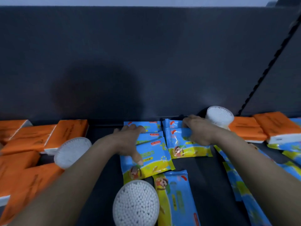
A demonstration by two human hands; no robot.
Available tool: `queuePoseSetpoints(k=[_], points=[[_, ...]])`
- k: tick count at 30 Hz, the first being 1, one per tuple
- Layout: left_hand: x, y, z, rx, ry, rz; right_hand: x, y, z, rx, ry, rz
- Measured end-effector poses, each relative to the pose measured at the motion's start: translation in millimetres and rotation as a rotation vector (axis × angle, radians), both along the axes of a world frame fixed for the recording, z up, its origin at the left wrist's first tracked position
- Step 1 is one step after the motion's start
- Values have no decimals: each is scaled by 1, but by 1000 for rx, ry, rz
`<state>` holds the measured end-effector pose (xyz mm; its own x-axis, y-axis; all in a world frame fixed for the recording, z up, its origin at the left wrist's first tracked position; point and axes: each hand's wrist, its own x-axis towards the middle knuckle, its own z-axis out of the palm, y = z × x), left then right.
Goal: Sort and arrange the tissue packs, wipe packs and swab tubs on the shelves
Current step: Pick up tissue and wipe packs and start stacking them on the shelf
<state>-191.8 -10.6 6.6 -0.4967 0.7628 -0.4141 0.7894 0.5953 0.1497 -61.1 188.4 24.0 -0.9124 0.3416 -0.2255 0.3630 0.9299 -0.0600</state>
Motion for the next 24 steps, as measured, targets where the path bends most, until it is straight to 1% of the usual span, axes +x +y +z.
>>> queuePoseSetpoints(k=[3,8,10,14,16,19,22,24], points=[[-6,1,-1,31,14,8,0,-3,0,10,5,-12],[-20,7,8,217,130,83,-1,-3,0,-14,42,-37],[-22,8,6,249,131,97,-1,-3,-1,-23,58,-41],[-21,5,-2,173,81,94,2,-2,-3,-94,104,-80],[-20,3,-2,141,58,90,4,-3,-4,-97,121,-95],[-15,1,-2,138,95,87,10,-6,-7,-71,178,-117],[-4,0,2,226,214,64,20,-13,-5,-37,247,-124],[6,0,9,372,223,55,29,-18,-1,-14,305,-122]])
